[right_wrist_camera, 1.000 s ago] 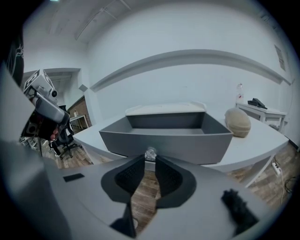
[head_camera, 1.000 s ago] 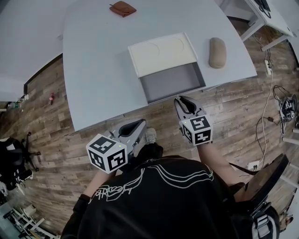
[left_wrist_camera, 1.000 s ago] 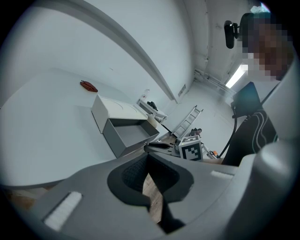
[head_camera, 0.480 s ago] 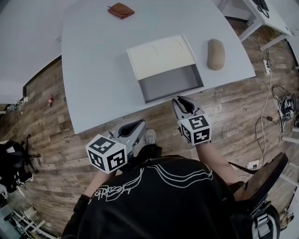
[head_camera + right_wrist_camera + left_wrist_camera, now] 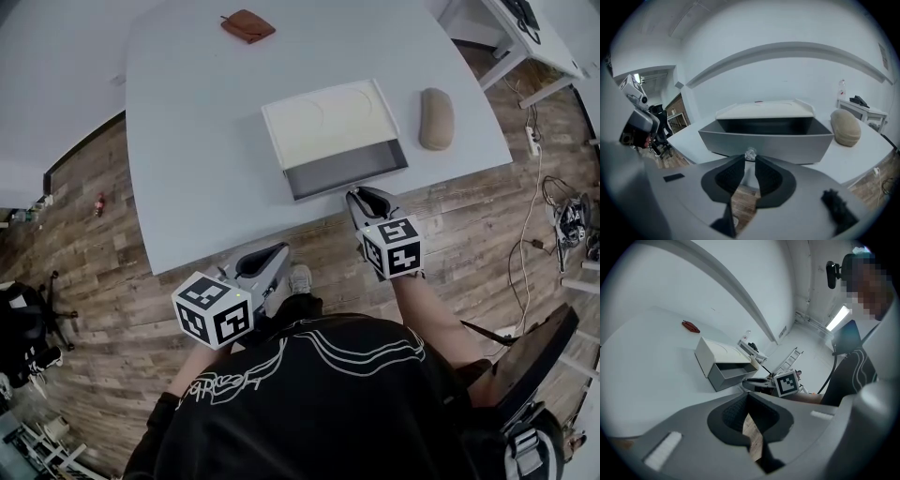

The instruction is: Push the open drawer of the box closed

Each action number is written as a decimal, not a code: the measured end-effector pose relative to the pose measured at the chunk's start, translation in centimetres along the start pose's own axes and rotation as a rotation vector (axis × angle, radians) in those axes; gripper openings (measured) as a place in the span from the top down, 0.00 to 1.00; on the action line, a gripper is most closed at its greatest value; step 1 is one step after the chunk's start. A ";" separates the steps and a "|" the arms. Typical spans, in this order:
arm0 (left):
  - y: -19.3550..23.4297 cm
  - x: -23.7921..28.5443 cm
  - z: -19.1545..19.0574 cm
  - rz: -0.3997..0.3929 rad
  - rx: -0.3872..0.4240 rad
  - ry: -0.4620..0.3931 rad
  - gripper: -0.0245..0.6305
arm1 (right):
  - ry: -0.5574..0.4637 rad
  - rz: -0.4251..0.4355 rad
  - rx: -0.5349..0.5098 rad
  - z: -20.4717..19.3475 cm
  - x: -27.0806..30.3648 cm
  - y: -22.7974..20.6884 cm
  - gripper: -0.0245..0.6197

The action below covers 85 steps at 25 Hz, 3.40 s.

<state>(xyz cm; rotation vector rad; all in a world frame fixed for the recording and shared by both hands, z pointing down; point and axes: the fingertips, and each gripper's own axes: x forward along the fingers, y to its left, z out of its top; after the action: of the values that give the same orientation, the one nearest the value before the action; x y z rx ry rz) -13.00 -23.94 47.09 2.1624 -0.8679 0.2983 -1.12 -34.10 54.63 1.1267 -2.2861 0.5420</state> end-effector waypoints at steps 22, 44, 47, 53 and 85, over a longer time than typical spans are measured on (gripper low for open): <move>3.1 -1.1 0.7 0.024 -0.035 -0.017 0.95 | 0.062 -0.030 0.039 3.4 4.3 -1.8 0.85; -6.1 -1.2 0.2 -0.022 0.058 -0.105 0.95 | -0.075 0.290 -0.056 2.5 -9.9 6.4 0.95; -10.0 -1.5 -0.3 -0.032 0.104 -0.126 0.95 | -0.117 0.383 -0.043 2.6 -14.7 7.8 0.95; -18.6 -2.4 -1.8 -0.086 0.202 -0.193 0.95 | -0.199 0.464 -0.042 1.7 -23.1 9.5 0.95; -32.1 -2.2 -7.7 -0.071 0.330 -0.205 0.95 | -0.297 0.521 -0.062 -4.7 -37.6 10.7 0.95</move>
<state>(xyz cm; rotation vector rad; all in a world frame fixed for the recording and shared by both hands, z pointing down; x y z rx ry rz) 7.37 -2.12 32.75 2.5596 -0.9030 0.1968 10.79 -2.85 33.92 0.6019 -2.8528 0.5131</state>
